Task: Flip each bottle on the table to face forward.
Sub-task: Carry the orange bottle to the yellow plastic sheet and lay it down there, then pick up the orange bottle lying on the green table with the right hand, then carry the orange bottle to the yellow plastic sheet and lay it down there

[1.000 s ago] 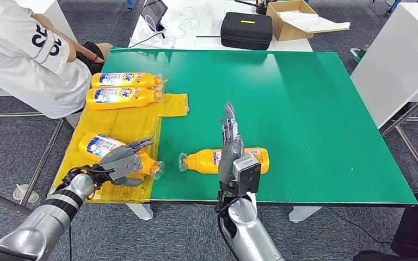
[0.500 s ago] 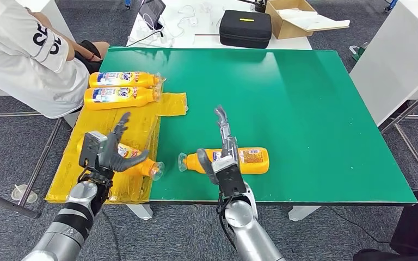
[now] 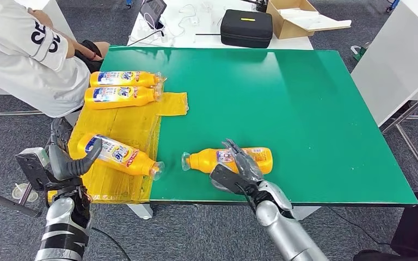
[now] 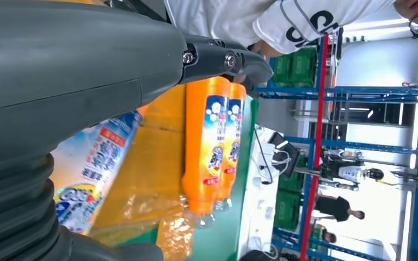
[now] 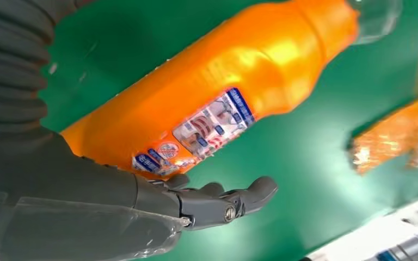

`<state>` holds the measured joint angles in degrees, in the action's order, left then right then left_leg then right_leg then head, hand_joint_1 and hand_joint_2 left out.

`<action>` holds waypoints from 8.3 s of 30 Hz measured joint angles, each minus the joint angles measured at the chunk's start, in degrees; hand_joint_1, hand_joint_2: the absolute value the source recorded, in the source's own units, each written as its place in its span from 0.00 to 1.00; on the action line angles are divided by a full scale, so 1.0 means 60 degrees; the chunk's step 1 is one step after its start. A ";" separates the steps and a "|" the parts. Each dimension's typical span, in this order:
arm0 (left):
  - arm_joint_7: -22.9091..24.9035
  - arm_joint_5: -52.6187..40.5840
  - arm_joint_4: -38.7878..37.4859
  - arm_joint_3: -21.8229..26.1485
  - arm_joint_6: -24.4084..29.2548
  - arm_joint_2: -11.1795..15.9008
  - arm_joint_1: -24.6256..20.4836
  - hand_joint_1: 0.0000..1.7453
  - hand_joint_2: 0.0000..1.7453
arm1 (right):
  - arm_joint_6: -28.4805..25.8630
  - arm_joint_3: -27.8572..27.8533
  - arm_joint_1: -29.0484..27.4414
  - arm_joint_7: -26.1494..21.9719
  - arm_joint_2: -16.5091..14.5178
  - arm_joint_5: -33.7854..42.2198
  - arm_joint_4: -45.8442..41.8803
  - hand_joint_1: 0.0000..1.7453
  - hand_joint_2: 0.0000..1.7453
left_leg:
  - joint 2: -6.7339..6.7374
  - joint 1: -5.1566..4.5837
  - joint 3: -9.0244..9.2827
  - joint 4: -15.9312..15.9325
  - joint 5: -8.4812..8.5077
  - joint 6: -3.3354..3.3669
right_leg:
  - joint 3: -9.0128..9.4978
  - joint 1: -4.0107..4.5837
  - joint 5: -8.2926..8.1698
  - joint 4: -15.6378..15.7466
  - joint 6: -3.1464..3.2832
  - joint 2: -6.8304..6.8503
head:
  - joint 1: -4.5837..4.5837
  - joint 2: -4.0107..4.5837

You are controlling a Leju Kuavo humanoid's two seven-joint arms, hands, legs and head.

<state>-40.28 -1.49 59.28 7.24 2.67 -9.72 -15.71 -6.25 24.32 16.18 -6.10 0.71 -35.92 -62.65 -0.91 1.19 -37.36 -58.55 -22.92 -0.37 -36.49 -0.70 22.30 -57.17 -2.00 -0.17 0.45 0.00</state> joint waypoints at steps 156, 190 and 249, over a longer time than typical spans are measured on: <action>0.2359 0.4542 -0.1160 -0.3791 -0.4688 -0.0660 -0.0087 1.00 1.00 | -0.3457 0.0760 0.0778 -0.4801 -0.3056 0.1199 0.3673 0.00 0.00 | 0.0009 0.0006 -0.0041 -0.0001 -0.0002 0.0000 | -0.0051 0.0008 0.0000 -0.0001 -0.0001 -0.0009 | 0.0003 -0.0001; 0.0096 -0.1328 -0.0099 -0.2077 0.1151 -0.0259 -0.0904 1.00 1.00 | -0.3144 0.0522 -0.0681 -0.4854 -0.2576 0.3001 -0.1572 0.00 0.00 | 0.0010 0.0007 -0.0047 -0.0001 0.0000 -0.0001 | -0.0057 0.0009 -0.0002 -0.0002 0.0000 -0.0009 | 0.0001 0.0000; 0.0005 -0.6313 -0.5277 -0.5939 -0.3384 0.2820 -0.3481 0.00 1.00 | -0.1346 0.0746 -0.0278 -0.5060 -0.2581 0.4378 -0.1132 0.00 0.00 | 0.0046 0.0008 0.0007 0.0004 0.0001 -0.0005 | -0.0009 0.0010 -0.0001 -0.0005 0.0004 -0.0028 | -0.0001 -0.0001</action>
<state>-40.26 -39.37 27.62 -28.40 -17.63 7.21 -36.60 -14.33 28.80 14.51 -36.46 -14.78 -9.65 -69.44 -0.63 1.24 -37.32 -58.52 -22.91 -0.40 -36.54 -0.64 22.29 -57.20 -1.97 -0.34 0.45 -0.01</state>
